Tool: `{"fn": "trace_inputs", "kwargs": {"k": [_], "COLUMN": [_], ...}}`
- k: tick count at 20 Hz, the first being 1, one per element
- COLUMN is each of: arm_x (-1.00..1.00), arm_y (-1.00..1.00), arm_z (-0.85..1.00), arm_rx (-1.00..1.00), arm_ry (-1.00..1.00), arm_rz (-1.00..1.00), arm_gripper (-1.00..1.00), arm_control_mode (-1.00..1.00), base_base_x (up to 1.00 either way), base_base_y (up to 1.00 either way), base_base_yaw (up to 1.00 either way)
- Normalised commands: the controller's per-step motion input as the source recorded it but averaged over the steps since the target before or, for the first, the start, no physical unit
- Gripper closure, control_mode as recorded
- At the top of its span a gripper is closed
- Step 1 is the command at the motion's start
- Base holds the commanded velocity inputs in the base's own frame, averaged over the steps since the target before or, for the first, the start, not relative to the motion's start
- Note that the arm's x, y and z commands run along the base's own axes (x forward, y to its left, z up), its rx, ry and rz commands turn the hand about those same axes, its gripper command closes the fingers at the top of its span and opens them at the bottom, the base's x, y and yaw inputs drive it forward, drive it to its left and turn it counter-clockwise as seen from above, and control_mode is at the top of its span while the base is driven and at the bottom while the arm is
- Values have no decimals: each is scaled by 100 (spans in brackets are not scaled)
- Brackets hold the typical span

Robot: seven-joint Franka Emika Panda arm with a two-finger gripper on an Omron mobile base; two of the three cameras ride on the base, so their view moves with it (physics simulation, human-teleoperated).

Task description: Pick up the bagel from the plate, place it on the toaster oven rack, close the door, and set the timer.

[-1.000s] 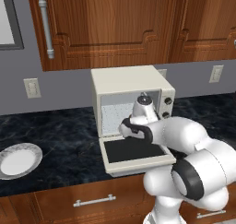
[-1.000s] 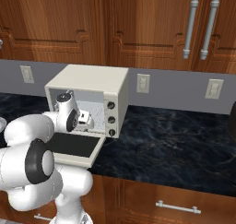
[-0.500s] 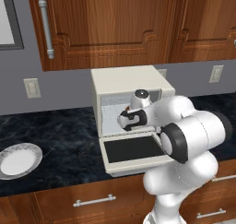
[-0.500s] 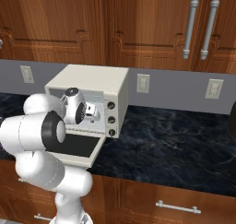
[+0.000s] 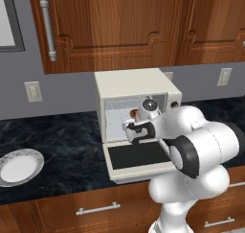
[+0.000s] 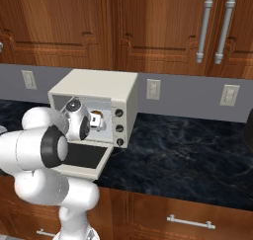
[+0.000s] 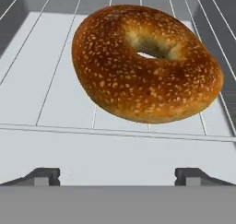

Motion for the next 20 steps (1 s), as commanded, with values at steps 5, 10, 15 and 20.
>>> {"fn": "trace_inputs", "kwargs": {"k": [5,10,15,20], "arm_x": [-100,-100,-91,-74], "arm_y": [-17,-13,-27,-44], "arm_z": [37,72,88,26], "arm_rx": [0,0,0,0], "arm_ry": [-38,-36,-9,19], "arm_rz": [5,3,1,0], "arm_gripper": [-100,-100,-100,-100], "arm_control_mode": [-100,-100,-100,-100], "base_base_x": [0,0,0,0], "base_base_y": [0,0,0,0], "base_base_yaw": [0,0,0,0]}}
